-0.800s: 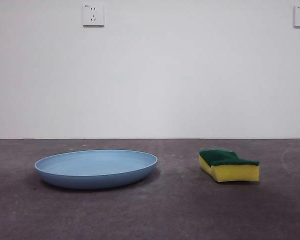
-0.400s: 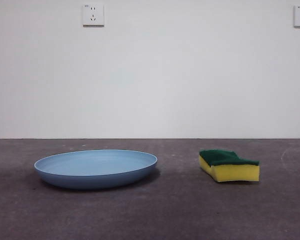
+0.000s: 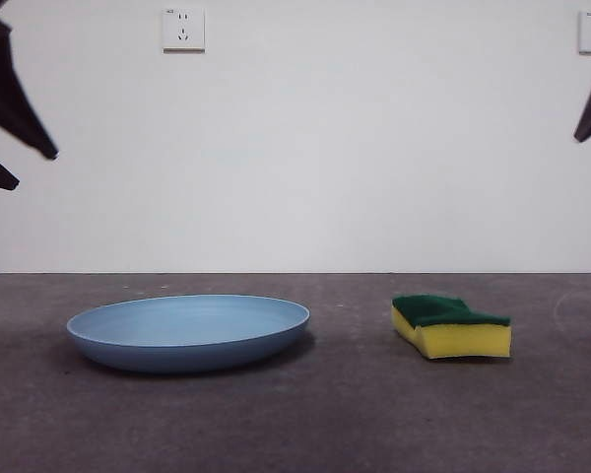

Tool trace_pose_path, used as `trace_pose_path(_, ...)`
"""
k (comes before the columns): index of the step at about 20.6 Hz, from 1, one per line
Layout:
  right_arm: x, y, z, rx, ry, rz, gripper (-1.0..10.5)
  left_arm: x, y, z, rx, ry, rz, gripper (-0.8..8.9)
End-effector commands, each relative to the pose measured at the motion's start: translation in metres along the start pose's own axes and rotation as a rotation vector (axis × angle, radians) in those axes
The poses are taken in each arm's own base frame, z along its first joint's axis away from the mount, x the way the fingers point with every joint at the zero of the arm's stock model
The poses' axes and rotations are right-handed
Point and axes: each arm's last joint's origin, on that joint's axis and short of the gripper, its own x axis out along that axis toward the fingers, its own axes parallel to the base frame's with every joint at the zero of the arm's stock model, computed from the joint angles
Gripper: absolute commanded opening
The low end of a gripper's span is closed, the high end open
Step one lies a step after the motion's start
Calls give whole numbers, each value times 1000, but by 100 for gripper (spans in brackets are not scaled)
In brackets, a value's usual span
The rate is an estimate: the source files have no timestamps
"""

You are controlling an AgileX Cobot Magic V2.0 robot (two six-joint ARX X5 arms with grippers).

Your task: Pick up the plate,pick up the cloth,clean the plate with the cloth

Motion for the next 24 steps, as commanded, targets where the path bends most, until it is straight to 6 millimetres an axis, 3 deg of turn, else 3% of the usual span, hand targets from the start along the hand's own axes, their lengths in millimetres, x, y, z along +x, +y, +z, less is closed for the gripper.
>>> trace_pose_path(1,0,1,1,-5,-6,3,407,7,4,4,-10,-11,13,337)
trace_pose_path(13,0,2,1,-7,-3,8,407,101,46,29,-86,231,175,337)
trace_pose_path(22,0,2,1,-7,-3,8,406,148,49,12,-59,349,218,336)
trace_pose_path(23,0,2,1,-7,-3,7,406,150,49,10,-55,354,220,288)
trace_pose_path(24,0,2,1,-7,-3,7,406,151,48,10,-39,355,218,165)
